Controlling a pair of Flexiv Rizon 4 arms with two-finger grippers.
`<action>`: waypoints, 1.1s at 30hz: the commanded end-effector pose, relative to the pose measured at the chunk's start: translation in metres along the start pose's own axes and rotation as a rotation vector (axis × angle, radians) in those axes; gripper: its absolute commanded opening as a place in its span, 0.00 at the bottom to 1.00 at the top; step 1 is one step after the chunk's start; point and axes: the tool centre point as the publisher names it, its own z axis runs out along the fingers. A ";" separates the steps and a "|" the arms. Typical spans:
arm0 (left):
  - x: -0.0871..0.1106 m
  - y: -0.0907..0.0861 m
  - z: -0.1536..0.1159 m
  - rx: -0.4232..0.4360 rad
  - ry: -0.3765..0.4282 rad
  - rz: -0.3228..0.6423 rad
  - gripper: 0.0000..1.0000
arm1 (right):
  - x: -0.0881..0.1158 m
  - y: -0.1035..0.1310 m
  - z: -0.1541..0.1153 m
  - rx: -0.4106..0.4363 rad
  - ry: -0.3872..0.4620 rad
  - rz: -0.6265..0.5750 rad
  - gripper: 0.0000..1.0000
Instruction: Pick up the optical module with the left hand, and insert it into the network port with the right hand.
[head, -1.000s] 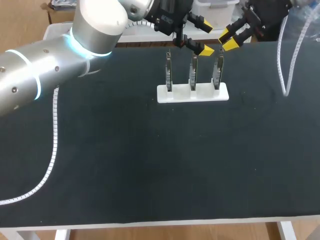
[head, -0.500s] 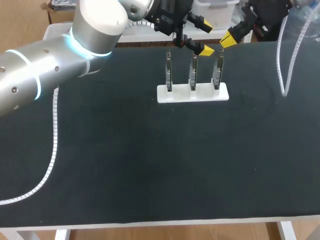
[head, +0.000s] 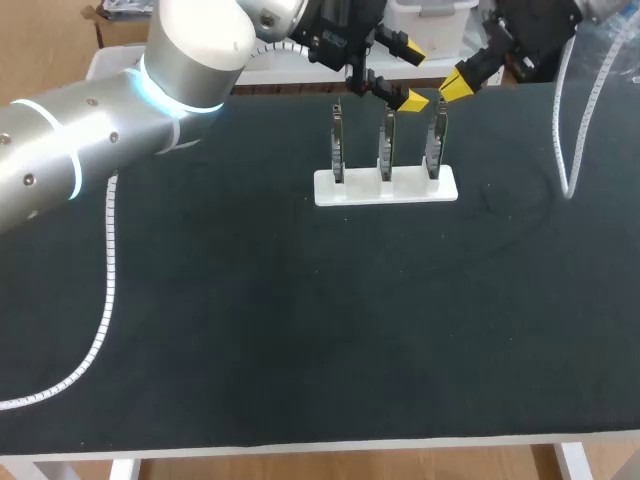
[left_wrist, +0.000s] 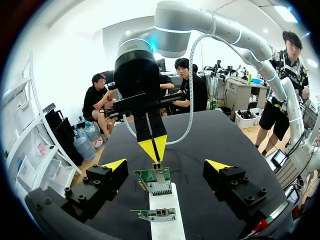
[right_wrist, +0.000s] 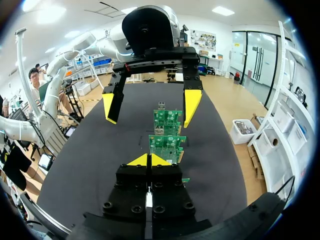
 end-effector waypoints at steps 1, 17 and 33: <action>-0.001 0.000 0.000 0.001 0.004 -0.001 1.00 | 0.000 -0.009 0.000 -0.072 -0.003 -0.001 0.00; -0.001 0.000 0.000 0.001 0.004 -0.001 1.00 | -0.002 -0.017 0.000 -0.069 0.005 -0.013 0.00; -0.001 0.000 0.000 0.001 0.004 -0.001 1.00 | 0.005 -0.016 0.003 -0.074 0.000 0.009 0.00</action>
